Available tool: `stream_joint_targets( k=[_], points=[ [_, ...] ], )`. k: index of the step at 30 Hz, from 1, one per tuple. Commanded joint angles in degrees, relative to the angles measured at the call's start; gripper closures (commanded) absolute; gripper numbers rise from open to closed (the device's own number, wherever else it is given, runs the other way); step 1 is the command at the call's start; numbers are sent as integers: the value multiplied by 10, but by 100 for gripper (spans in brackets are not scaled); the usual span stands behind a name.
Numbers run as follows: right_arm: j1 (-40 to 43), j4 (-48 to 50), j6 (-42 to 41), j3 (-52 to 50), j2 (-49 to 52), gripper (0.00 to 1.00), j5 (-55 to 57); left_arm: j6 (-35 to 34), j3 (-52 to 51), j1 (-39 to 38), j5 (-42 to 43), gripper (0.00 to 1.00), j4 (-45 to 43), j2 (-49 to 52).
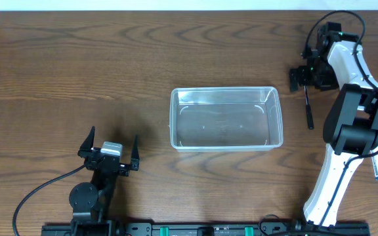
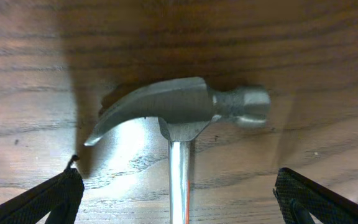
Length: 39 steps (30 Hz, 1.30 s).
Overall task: Pack container
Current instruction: 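Lower the right gripper and close it on the hammer's handle below the head, then lift the hammer and carry it left over the clear container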
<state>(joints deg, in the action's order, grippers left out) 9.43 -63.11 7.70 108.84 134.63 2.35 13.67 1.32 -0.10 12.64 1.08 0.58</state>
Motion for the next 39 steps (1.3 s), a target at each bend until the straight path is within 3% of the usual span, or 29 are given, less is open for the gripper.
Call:
stream_joint_targets(
  k=[1, 18, 39],
  points=[
    [3, 5, -10, -14, 4, 1, 0, -3, -11, 2, 2, 2, 19, -3],
    [3, 19, -10, -26, 4, 1, 4, -3, -11, 2, 2, 2, 19, -3],
    [4, 28, -10, -26, 4, 34, 9, -3, -11, 2, 2, 2, 19, -3]
  ],
)
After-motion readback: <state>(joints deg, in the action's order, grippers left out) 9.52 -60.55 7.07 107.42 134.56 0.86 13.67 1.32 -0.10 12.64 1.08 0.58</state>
